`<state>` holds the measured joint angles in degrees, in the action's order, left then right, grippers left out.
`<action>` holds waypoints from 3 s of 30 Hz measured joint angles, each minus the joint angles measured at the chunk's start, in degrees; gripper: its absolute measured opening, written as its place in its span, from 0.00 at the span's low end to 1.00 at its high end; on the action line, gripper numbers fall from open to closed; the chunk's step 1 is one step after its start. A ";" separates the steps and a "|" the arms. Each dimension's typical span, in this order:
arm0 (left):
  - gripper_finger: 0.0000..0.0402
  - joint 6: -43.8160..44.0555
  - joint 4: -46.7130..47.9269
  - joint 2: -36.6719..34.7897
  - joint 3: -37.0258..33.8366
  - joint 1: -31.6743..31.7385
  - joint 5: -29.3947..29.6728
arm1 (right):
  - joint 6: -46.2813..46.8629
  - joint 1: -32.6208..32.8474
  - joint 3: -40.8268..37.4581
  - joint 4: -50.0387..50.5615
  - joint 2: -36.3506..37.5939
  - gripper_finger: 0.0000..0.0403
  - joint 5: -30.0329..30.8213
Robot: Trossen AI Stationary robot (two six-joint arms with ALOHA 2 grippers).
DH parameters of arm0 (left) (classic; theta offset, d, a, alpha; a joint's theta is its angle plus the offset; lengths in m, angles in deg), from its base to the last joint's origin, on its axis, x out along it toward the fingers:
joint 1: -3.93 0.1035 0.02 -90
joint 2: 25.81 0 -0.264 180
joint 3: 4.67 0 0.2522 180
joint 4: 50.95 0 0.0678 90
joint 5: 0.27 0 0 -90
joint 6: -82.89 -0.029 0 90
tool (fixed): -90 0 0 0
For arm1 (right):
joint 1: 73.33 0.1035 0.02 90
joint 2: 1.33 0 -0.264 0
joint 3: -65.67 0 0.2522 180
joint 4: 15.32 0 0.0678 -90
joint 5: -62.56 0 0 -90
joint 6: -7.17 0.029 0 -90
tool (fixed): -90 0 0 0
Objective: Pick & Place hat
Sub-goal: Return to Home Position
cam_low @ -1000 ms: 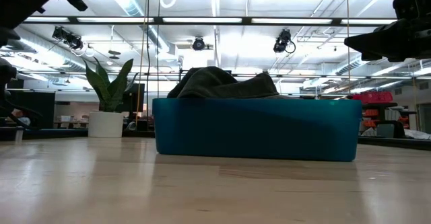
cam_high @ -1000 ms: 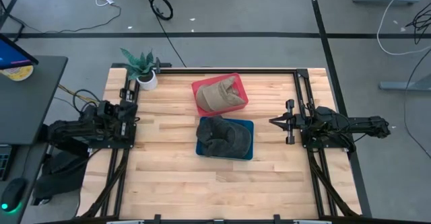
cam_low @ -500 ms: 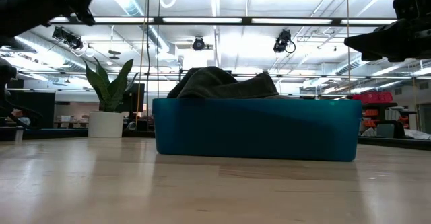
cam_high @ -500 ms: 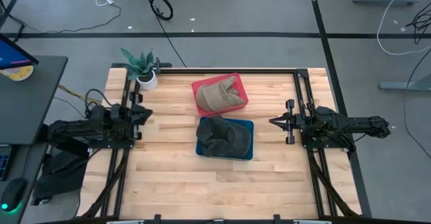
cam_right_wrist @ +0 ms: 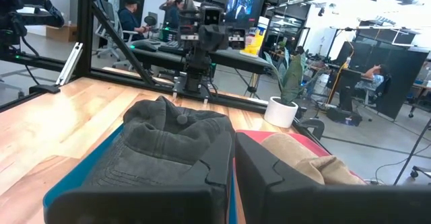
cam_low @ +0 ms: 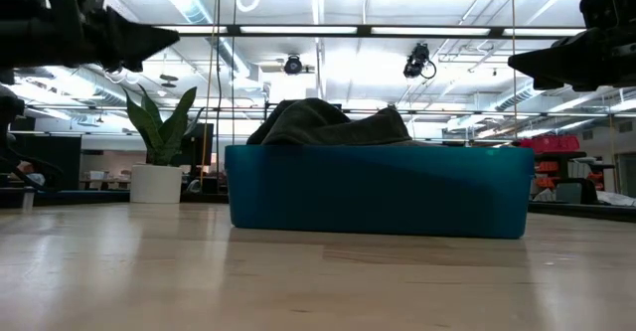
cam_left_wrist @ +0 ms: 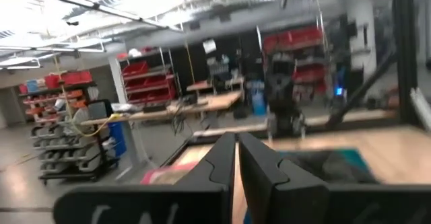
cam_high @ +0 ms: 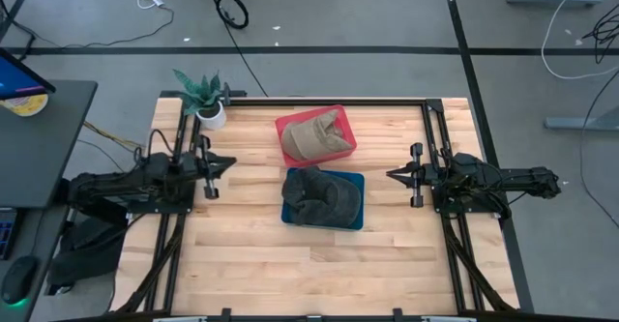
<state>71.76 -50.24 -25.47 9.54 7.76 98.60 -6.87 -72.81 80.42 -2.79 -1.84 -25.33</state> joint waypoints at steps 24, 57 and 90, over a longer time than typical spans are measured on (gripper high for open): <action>0.06 -6.04 11.19 0.00 -0.02 -0.02 -7.02 | 0.00 0.00 0.00 0.00 0.00 0.06 -0.01; 0.06 -6.02 9.59 0.39 -0.07 0.20 -6.37 | 0.00 0.00 0.00 0.00 0.00 0.06 -0.01; 0.06 -5.98 9.43 0.39 -0.07 0.22 -6.54 | 0.00 0.00 0.00 0.00 0.00 0.06 0.00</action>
<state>65.78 -40.80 -25.08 9.48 7.98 92.05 -6.87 -72.81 80.42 -2.79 -1.84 -25.34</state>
